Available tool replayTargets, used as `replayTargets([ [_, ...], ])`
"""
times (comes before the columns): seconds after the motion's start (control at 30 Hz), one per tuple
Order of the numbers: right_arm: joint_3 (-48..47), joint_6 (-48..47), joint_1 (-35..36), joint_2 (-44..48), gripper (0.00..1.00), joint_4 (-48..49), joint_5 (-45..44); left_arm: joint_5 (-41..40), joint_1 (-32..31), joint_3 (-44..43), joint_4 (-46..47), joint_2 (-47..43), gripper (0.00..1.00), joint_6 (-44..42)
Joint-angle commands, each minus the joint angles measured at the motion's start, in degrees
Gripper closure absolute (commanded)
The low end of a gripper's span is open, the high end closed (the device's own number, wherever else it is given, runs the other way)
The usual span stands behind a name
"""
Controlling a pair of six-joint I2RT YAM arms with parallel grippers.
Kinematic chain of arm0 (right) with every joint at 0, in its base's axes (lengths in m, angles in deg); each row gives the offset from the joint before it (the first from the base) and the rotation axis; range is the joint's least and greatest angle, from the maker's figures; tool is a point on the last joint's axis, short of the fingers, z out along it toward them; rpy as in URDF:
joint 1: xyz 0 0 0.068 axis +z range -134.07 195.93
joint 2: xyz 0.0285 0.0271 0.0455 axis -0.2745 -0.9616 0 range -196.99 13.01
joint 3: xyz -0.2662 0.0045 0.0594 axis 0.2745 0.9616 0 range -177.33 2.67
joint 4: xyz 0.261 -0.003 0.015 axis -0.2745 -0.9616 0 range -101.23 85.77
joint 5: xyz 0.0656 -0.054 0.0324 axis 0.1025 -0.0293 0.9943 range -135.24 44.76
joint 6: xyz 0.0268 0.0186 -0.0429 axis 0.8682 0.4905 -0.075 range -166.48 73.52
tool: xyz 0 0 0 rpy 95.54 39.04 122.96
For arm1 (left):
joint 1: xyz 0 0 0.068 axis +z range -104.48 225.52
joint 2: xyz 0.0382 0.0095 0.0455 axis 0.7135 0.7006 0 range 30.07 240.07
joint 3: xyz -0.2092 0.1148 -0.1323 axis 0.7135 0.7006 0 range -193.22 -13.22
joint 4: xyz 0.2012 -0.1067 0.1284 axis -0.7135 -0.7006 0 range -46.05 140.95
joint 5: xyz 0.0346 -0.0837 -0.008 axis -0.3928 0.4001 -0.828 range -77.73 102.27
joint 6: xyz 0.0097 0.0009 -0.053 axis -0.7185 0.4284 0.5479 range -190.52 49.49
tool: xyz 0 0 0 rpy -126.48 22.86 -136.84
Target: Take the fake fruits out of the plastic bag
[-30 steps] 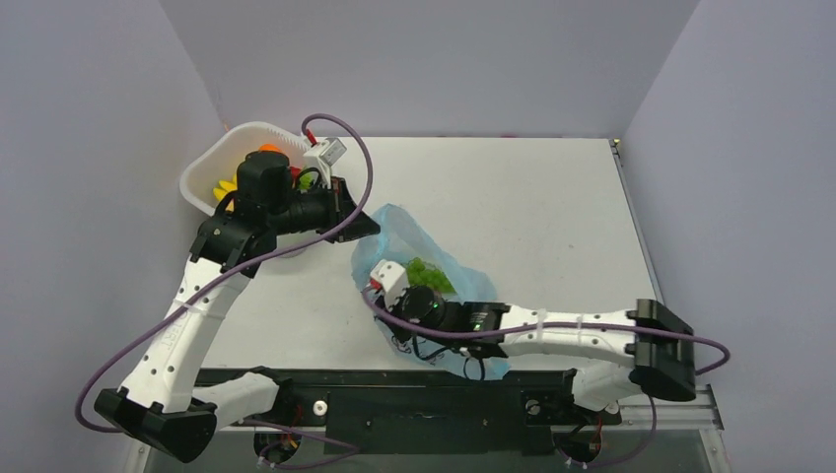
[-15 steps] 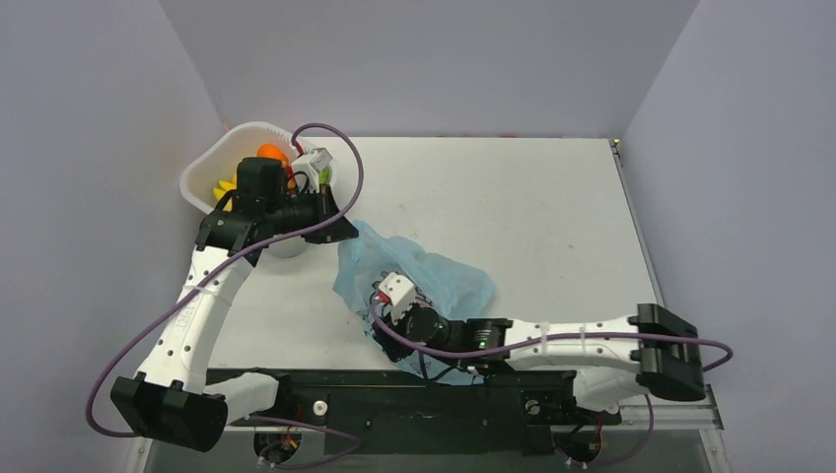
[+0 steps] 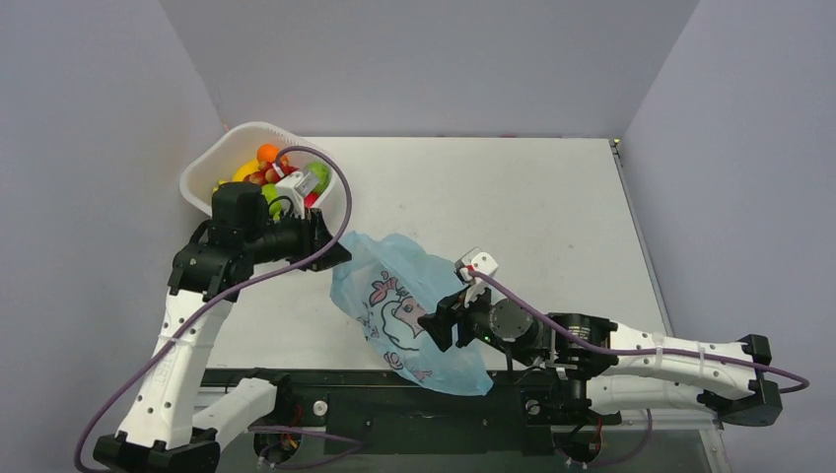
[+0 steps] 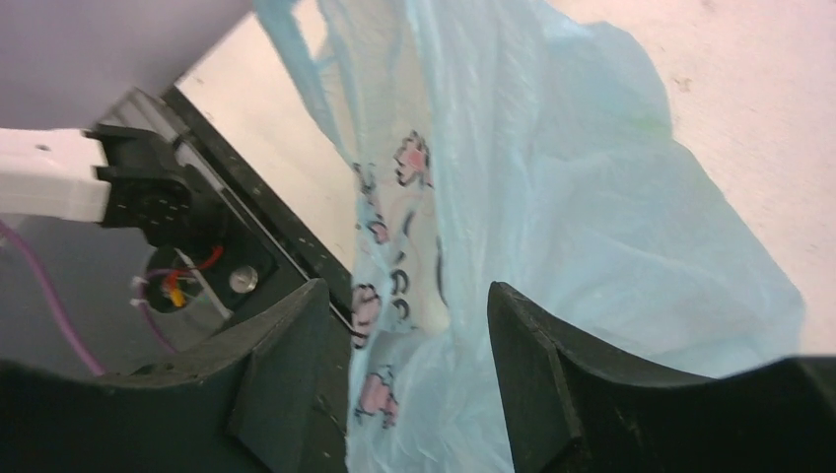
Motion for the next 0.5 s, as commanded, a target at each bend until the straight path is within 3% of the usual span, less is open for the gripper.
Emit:
replayTargets([
  [0.0, -5.1, 0.7, 0.3, -1.9, 0.44, -13.9, -6.3, 0.1, 0.2, -4.8, -5.9, -3.9, 0.66, -1.7],
  [0.13, -4.4, 1.8, 0.3, -2.9, 0.43, -16.2, -9.0, 5.6, 0.2, -6.6, -6.9, -7.9, 0.56, 0.8],
  [0.2, -3.9, 3.0, 0.2, -4.0, 0.41, -15.9, -11.4, 11.8, -0.2, -3.2, -0.6, -11.3, 0.53, 6.4],
  [0.3, -3.9, 4.3, -0.9, -6.6, 0.39, -15.7, -14.2, 19.7, -1.0, 7.5, 22.9, -19.6, 0.52, 26.8],
  [0.33, -3.9, 4.4, -1.5, -7.1, 0.39, -15.5, -14.5, 20.5, -1.1, 12.1, 27.0, -21.0, 0.49, 32.5],
  [0.43, -3.2, 5.4, -4.0, -9.3, 0.41, -13.7, -14.5, 20.4, -1.7, 16.5, 32.9, -23.7, 0.47, 35.2],
  [0.47, -3.3, 5.4, -5.8, -9.7, 0.48, -12.6, -13.1, 19.0, -3.0, 16.8, 32.7, -23.9, 0.46, 34.9],
])
